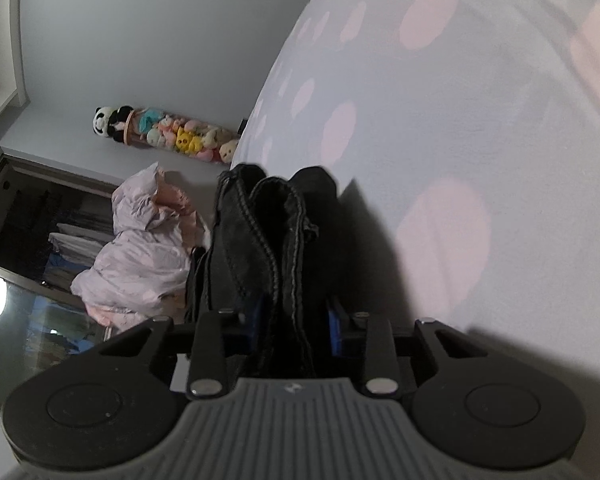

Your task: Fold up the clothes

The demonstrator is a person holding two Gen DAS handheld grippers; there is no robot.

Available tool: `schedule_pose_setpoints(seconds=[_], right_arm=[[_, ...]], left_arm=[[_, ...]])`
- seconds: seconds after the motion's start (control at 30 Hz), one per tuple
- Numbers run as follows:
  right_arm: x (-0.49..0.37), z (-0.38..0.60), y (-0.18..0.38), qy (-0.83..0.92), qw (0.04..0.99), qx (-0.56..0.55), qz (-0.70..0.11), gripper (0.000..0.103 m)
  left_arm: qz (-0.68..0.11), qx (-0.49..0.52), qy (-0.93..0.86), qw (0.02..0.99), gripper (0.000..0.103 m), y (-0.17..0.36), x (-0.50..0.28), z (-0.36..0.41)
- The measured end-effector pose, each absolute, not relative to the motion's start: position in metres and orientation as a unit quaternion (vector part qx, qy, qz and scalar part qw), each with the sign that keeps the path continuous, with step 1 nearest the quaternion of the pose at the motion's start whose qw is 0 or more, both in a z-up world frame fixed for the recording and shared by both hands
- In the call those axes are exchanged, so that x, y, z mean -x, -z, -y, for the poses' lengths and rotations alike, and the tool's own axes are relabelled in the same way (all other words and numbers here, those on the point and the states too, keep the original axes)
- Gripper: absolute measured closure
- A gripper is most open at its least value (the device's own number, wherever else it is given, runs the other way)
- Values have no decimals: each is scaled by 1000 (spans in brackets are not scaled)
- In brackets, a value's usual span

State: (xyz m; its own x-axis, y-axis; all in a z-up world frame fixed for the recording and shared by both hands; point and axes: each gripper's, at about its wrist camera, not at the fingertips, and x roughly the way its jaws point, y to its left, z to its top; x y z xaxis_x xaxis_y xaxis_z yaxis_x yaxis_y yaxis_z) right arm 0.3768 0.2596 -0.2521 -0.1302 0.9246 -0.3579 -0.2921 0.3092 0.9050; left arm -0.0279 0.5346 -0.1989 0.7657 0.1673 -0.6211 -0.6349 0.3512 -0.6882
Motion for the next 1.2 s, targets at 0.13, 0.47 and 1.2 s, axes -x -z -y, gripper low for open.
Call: schedule_pose_setpoints(seconds=[0.13, 0.47, 1.2], right_arm=[[-339, -264, 233, -517, 586, -255, -569, 70], [-269, -275, 233, -506, 592, -162, -606, 49], [-244, -323, 158, -574, 575, -178, -555, 67]], left_arm=[[-253, 484, -262, 796, 65, 176, 55, -545], [-300, 503, -265, 767, 55, 202, 115, -553], [-230, 488, -252, 804, 65, 139, 150, -597]])
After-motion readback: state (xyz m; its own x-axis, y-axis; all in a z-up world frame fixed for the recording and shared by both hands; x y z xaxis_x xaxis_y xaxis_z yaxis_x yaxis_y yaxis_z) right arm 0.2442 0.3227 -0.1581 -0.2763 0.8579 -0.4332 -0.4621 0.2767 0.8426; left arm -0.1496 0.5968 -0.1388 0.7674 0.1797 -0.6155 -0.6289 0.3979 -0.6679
